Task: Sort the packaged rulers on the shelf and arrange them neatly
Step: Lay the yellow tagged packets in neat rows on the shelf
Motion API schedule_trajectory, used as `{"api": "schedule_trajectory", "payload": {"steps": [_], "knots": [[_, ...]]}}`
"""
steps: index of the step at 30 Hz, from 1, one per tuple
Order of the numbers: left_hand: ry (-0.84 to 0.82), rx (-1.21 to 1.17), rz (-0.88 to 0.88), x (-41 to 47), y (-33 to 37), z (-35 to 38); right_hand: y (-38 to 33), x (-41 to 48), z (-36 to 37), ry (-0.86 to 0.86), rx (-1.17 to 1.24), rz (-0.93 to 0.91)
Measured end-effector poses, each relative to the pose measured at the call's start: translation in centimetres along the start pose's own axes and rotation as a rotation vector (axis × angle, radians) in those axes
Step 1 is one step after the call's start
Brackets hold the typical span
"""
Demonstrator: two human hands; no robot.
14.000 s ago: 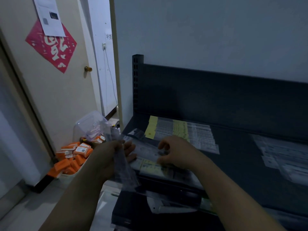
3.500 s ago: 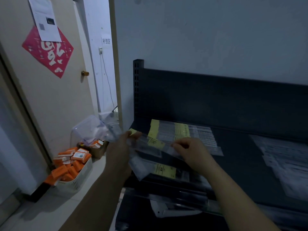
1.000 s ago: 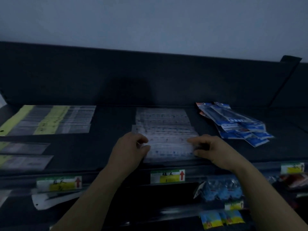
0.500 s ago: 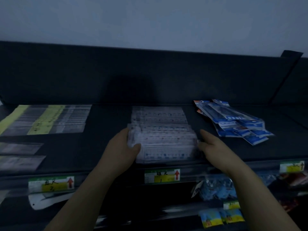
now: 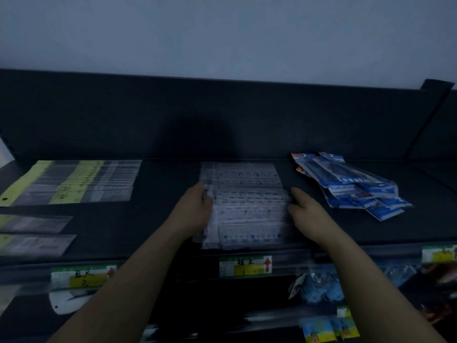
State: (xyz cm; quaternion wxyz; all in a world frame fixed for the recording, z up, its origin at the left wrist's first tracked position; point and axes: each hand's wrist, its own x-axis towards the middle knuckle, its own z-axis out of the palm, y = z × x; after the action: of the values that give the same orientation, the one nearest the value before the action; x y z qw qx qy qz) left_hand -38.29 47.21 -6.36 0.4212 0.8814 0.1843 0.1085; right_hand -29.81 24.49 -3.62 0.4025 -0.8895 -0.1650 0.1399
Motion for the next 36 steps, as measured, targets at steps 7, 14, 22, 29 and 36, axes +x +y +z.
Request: {"api": "schedule_trajectory", "payload": {"steps": [7,14,22,29,36], "knots": [[-0.059,0.303,0.035,0.7,0.0,0.2,-0.2,1.4,0.3,-0.054,-0.229,-0.072],[0.028,0.372,0.111,0.2,0.3,-0.6,-1.1,2.2,1.2,-0.011,-0.377,-0.17],[0.288,0.411,0.206,-2.2,-0.6,-5.0,-6.2,2.2,4.9,0.037,-0.376,-0.43],[0.38,0.36,0.096,-5.6,-5.1,-11.8,-12.1,1.6,11.7,-0.024,-0.396,-0.566],[0.384,0.316,-0.046,-8.6,-12.3,-21.3,-19.2,-0.5,19.6,-0.165,-0.293,-0.629]]}}
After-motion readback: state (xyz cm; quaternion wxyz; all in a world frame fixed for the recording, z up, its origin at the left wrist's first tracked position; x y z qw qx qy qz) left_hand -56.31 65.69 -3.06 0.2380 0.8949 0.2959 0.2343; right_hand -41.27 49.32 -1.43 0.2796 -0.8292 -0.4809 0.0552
